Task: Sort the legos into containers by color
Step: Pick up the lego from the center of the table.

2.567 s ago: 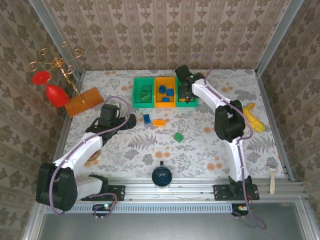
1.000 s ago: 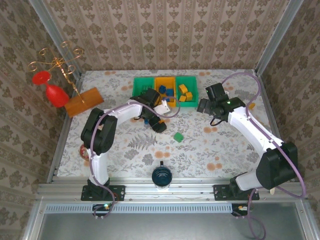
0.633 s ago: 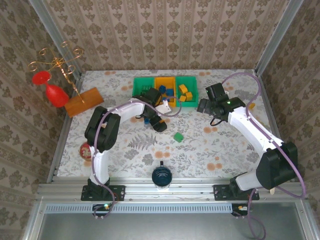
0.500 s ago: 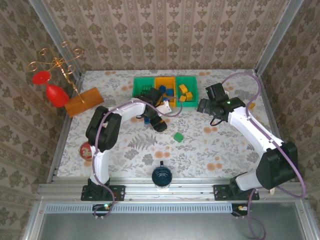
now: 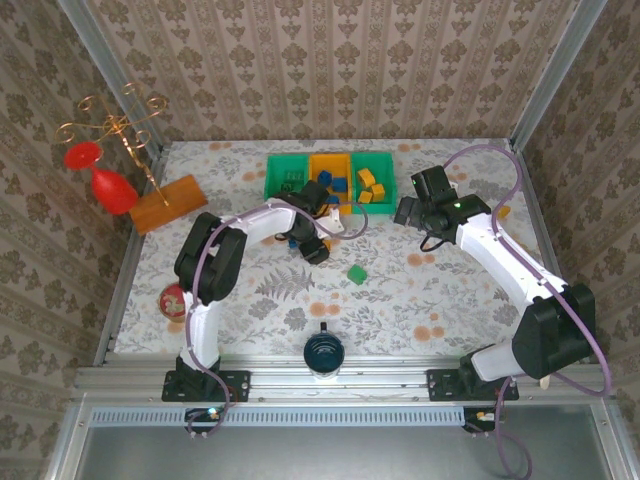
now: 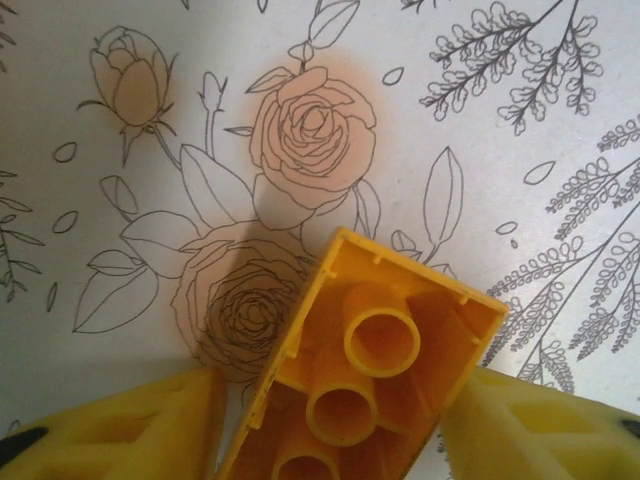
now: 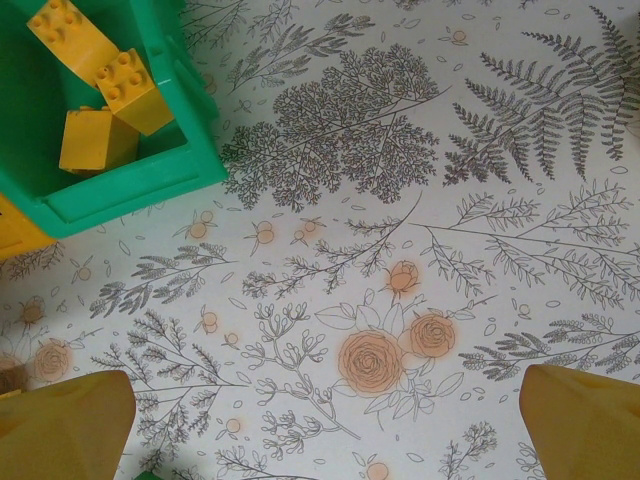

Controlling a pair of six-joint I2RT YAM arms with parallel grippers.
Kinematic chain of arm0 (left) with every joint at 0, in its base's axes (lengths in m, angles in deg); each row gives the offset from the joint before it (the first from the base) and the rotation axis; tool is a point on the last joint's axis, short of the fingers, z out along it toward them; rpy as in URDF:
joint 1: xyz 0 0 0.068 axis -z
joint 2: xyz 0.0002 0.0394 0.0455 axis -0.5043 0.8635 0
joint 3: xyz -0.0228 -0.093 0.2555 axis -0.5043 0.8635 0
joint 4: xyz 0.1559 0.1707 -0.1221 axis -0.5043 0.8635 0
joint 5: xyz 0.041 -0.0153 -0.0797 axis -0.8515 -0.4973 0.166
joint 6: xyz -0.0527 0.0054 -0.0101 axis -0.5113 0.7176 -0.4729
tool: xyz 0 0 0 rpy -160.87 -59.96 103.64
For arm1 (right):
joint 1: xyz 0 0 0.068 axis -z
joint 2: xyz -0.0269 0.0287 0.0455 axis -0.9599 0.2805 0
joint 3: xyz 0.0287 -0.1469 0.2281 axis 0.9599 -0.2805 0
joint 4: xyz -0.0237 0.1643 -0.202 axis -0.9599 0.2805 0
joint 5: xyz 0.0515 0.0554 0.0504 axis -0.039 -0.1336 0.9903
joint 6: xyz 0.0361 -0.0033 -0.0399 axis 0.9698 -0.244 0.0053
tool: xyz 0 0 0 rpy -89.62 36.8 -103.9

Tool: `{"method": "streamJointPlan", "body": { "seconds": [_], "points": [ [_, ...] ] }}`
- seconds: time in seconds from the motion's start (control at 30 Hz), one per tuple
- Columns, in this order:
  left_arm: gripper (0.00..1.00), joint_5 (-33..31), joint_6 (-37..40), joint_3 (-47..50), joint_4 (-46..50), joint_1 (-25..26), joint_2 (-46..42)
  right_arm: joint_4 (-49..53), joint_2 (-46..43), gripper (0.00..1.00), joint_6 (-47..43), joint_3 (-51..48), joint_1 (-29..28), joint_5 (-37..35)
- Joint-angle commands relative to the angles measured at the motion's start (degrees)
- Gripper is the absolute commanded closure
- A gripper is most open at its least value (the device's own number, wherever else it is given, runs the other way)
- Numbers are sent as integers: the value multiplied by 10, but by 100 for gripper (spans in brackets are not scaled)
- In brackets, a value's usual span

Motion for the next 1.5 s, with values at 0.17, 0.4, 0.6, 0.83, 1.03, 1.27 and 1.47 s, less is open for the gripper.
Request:
{"method": "streamJointPlan", "body": {
  "seconds": [0.17, 0.4, 0.6, 0.83, 1.03, 1.27, 1.47],
  "points": [
    [66, -15, 4, 3, -9, 10, 10, -6, -12, 0, 14, -10, 3, -11],
    [69, -10, -15, 19, -31, 12, -15, -14, -13, 0, 14, -16, 2, -10],
    [70, -8, -40, 44, -51, 12, -75, -26, -38, 0, 13, -28, 2, -9],
    [71, -14, -59, 78, -75, 8, -153, -49, -67, 0, 13, -54, 2, -12],
    [71, -24, -86, 76, -84, -2, -178, -51, -75, 0, 13, -58, 2, -14],
    [71, -42, -129, 56, -94, -22, -178, -50, -76, 0, 14, -56, 1, -11],
    [71, -60, -174, 31, -104, -41, -166, -50, -70, 0, 13, -51, 2, -9]
  ]
}}
